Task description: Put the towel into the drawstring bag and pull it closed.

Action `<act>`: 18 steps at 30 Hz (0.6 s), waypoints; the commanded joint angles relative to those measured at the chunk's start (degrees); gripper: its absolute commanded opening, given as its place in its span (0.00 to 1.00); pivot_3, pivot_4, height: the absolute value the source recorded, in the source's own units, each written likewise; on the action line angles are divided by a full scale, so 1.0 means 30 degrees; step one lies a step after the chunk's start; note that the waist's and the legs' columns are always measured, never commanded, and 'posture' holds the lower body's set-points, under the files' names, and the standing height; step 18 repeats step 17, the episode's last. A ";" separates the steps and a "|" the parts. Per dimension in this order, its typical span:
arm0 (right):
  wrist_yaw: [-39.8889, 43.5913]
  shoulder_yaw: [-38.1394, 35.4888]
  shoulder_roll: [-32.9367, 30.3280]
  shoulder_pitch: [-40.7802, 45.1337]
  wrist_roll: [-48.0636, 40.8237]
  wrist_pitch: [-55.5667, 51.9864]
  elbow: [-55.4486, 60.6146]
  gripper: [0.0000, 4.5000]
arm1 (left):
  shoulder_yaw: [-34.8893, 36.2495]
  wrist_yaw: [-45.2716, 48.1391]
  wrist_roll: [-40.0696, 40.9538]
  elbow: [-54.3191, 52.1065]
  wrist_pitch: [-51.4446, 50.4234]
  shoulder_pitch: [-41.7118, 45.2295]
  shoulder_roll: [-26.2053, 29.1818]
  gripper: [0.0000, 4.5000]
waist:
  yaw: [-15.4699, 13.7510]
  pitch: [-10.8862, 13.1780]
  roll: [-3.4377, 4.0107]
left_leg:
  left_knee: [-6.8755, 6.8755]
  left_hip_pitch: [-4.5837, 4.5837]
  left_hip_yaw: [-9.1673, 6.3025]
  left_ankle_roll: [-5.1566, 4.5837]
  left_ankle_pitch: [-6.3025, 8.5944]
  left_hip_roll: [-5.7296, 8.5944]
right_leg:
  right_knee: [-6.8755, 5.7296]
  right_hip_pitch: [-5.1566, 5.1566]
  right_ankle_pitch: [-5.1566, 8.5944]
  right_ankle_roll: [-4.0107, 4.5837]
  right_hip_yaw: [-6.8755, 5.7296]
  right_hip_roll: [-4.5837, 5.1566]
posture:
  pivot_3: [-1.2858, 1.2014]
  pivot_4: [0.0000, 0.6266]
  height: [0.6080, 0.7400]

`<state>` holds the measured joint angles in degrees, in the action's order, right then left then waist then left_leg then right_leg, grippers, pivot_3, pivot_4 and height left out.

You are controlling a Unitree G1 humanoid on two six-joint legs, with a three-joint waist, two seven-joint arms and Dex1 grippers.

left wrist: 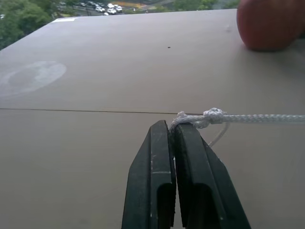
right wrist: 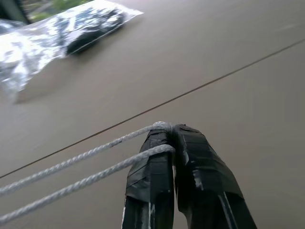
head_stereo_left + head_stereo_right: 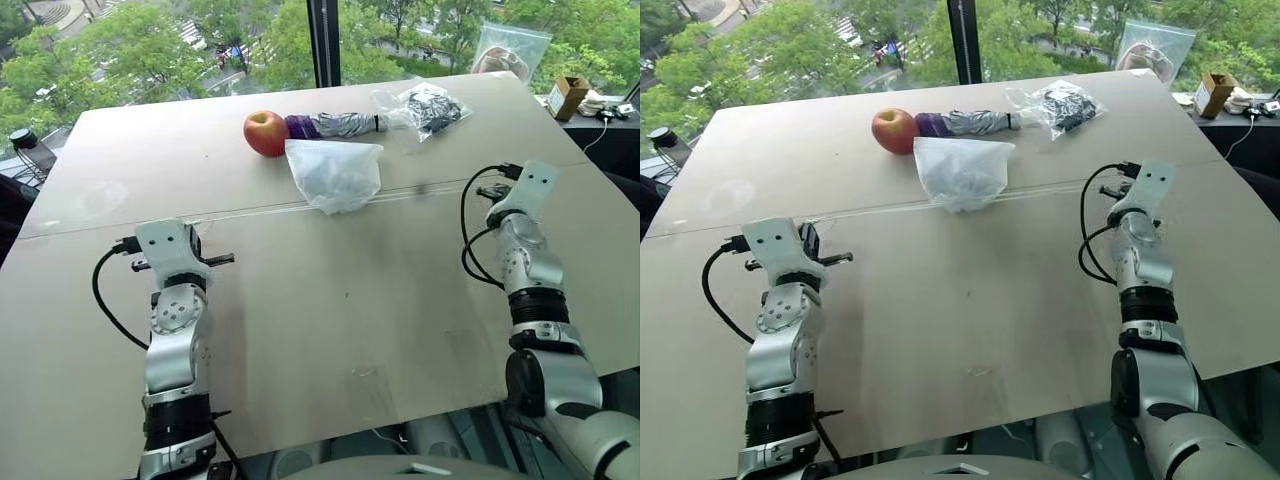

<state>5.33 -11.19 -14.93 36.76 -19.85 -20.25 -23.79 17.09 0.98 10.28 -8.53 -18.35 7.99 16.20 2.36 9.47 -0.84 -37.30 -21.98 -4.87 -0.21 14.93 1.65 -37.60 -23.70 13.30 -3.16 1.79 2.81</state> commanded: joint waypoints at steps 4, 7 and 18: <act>1.3121 0.7219 -0.5744 -0.5546 0.0549 0.0554 0.8643 0.66 | -0.2750 0.7200 0.1113 -0.1922 0.1071 -0.2067 0.3052 0.41 | -0.0101 0.0001 0.0013 | 0.0011 -0.0026 -0.0046 -0.0005 0.0005 -0.0021 | 0.0084 0.0011 0.0007 -0.0004 -0.0050 0.0002 | 0.52 0.24 1.00; 1.4219 0.6635 -0.6699 -0.6567 0.1057 0.3139 0.7577 0.96 | -0.2527 0.9834 0.2388 -0.2371 0.0865 -0.3748 0.4273 0.72 | -0.0056 0.0005 0.0016 | 0.0006 -0.0026 -0.0030 -0.0020 0.0014 -0.0008 | 0.0122 0.0021 0.0003 -0.0007 -0.0048 0.0033 | 0.52 0.24 1.00; 1.6021 0.3465 -0.6348 -0.6954 -0.0262 0.6002 0.4408 1.00 | -0.1347 1.2507 0.3796 -0.4052 0.0929 -0.7108 0.5819 0.88 | -0.0208 0.0013 0.0014 | -0.0020 0.0050 0.0005 -0.0022 0.0014 -0.0093 | 0.0117 0.0086 -0.0012 0.0029 -0.0022 -0.0020 | 0.52 0.24 1.00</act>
